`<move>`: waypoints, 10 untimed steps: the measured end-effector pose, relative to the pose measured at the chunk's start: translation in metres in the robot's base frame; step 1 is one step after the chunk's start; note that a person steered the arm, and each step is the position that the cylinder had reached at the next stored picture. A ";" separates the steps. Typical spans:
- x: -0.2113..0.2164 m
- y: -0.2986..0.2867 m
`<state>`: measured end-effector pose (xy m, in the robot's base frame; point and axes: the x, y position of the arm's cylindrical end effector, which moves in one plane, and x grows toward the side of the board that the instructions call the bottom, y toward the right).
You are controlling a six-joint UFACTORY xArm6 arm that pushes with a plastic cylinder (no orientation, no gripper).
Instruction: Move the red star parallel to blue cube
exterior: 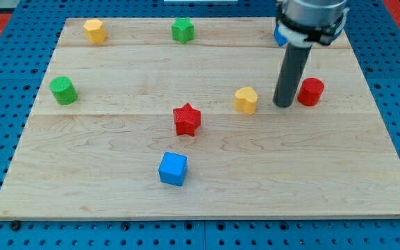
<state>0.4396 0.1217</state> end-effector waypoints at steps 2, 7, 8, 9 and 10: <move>0.018 -0.132; -0.042 -0.310; -0.043 -0.314; -0.043 -0.314; -0.029 -0.337</move>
<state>0.4106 -0.2149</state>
